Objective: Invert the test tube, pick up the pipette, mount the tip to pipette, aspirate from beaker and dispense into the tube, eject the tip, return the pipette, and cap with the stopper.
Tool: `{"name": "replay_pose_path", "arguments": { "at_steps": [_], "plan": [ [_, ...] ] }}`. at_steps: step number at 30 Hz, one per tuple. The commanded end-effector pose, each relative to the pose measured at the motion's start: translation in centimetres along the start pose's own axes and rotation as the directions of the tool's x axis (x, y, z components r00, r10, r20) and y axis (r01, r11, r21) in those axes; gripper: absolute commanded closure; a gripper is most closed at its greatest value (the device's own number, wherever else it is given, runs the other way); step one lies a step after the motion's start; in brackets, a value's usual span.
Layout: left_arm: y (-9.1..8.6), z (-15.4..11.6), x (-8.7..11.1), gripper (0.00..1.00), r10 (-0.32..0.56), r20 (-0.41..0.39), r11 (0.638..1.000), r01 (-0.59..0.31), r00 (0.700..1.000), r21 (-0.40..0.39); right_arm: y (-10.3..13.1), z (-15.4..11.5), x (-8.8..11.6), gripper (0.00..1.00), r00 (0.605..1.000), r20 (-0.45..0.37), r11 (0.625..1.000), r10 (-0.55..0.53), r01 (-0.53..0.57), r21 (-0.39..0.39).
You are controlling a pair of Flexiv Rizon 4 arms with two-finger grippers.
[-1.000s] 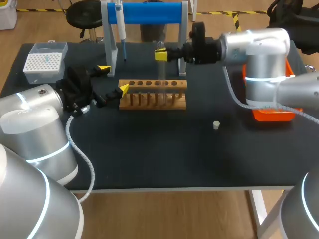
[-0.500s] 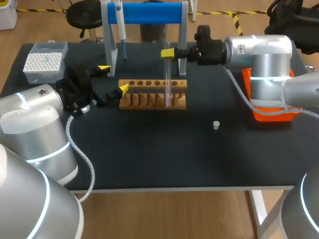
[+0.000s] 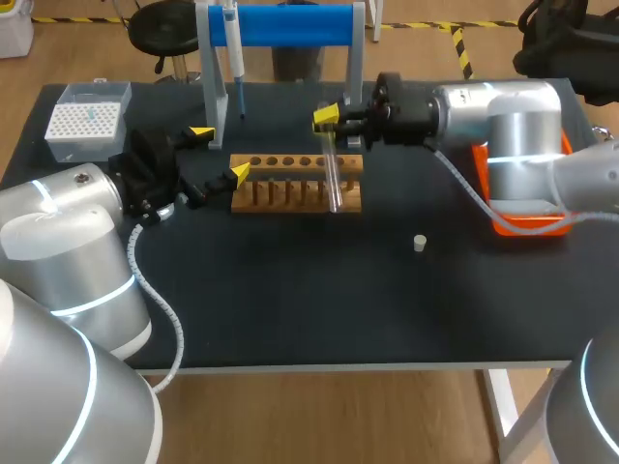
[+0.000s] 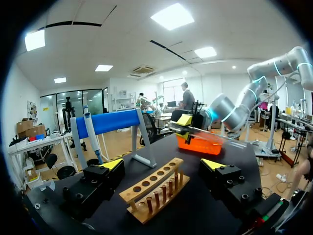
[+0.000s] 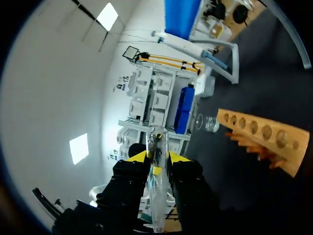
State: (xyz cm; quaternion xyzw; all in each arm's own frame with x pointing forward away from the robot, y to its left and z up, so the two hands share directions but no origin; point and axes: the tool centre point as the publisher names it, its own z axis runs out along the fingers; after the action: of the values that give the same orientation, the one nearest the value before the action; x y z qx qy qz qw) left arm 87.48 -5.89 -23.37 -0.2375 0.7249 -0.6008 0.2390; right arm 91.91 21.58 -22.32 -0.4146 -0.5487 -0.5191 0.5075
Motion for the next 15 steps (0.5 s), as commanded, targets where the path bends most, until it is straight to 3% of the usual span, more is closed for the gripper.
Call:
{"name": "replay_pose_path", "arguments": {
  "at_steps": [1,15],
  "plan": [
    [0.10,-0.03,0.17,0.00,0.001,0.006,1.000,-0.001,1.000,0.002,0.24,-0.29,0.30,1.00,0.989,0.043,0.989,0.139,-0.141,0.049],
    [0.10,-0.03,0.17,0.00,0.001,0.006,1.000,-0.001,1.000,0.002,0.26,-0.39,0.60,1.00,0.992,0.031,0.992,0.121,-0.122,0.015]
  ]
}}
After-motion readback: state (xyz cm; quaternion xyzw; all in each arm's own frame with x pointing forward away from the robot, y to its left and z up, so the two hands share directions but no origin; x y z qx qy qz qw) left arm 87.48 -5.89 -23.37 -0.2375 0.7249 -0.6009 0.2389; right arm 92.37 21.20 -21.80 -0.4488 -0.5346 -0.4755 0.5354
